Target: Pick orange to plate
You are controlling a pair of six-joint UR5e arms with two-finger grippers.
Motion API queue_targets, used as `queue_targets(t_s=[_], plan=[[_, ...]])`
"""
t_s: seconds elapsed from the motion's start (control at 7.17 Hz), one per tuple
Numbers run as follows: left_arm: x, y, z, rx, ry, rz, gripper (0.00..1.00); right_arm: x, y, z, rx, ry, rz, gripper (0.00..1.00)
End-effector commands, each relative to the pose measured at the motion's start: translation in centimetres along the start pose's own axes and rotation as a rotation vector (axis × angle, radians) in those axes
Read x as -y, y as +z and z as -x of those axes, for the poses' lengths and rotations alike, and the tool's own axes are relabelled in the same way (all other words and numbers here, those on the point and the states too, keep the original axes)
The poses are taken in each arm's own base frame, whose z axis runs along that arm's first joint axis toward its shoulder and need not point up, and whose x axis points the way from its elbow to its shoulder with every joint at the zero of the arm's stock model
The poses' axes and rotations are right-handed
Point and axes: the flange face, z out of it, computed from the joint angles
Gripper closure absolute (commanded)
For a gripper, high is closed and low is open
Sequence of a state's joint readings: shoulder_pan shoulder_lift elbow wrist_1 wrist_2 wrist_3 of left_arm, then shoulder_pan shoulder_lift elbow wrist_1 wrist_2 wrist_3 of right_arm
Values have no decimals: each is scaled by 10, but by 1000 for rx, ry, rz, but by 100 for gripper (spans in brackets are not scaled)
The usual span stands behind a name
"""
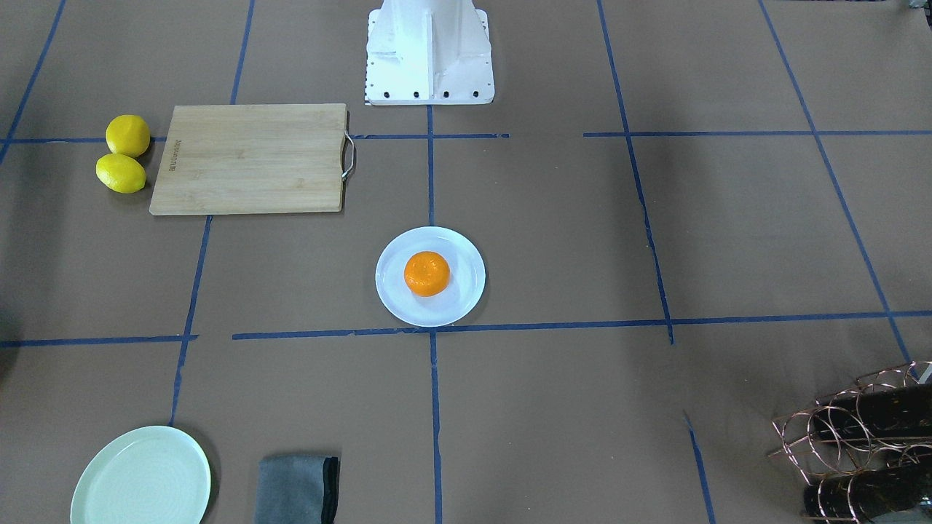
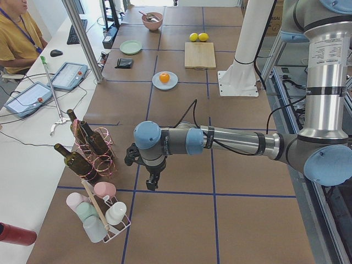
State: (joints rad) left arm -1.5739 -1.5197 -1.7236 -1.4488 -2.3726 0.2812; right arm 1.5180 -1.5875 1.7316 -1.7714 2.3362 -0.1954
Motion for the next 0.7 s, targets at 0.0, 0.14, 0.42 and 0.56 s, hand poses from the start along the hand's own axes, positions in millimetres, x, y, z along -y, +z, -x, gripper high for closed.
queue_targets(t_s=[0.0,0.14,0.42,0.56], plan=[[-2,2,2,0,-2,-1,0,1,0,0,-2,45,-3,0],[-2,2,2,1,-2,-1,0,1,2,-1,-2,45,-3,0],[-3,4,4,0,-2,2,0,1,2,-1,-2,45,-3,0],[-3,4,4,0,-5,2,0,-1,3,-2,0,47,-1,0]])
